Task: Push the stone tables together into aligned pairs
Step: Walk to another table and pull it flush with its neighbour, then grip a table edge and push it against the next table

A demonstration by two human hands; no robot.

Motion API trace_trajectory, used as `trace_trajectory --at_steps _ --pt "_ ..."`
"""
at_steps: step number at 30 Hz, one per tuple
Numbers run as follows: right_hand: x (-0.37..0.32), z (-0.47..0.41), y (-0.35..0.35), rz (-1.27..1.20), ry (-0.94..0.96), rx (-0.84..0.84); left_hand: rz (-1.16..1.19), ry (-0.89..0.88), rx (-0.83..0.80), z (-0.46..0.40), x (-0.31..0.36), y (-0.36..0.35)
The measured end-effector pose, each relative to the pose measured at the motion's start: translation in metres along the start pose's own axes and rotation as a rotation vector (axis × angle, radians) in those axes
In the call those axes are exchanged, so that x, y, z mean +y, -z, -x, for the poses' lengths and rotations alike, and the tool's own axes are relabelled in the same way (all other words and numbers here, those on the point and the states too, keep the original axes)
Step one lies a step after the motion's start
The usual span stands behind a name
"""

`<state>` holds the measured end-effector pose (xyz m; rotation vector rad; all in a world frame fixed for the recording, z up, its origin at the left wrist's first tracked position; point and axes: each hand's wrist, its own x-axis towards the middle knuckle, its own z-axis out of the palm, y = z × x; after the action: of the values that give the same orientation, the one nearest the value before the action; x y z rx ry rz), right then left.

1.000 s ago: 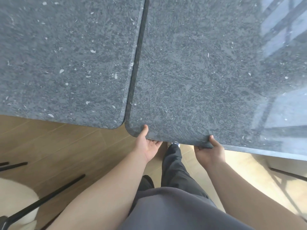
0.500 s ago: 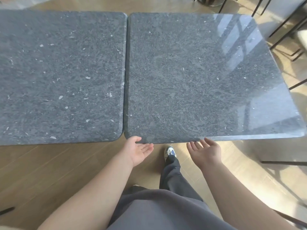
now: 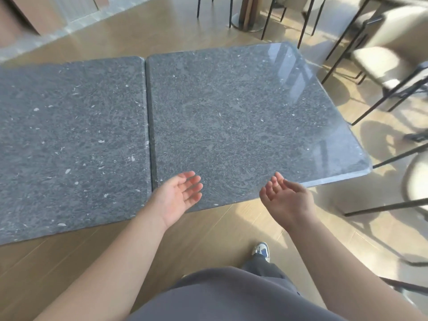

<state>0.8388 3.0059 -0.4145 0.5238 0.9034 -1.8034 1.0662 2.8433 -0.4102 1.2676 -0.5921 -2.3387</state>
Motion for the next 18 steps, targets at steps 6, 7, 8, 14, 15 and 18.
trace_trajectory --at_steps 6,7,8,14,15,18 --pt "-0.107 -0.008 0.015 0.112 0.077 -0.085 -0.155 -0.106 -0.093 -0.022 -0.016 -0.099" --pt "-0.128 -0.009 0.021 0.090 0.081 -0.089 -0.154 -0.100 -0.102 -0.027 -0.025 -0.120" --pt "-0.150 -0.010 0.028 0.068 0.082 -0.091 -0.146 -0.091 -0.105 -0.035 -0.034 -0.142" --pt "-0.279 -0.011 0.063 0.076 0.130 -0.065 -0.122 -0.046 -0.132 -0.085 -0.084 -0.280" --pt "-0.298 -0.010 0.067 0.071 0.154 -0.062 -0.137 -0.050 -0.149 -0.091 -0.089 -0.301" --pt "-0.351 -0.010 0.074 0.076 0.243 -0.085 -0.253 -0.120 -0.206 -0.105 -0.098 -0.359"
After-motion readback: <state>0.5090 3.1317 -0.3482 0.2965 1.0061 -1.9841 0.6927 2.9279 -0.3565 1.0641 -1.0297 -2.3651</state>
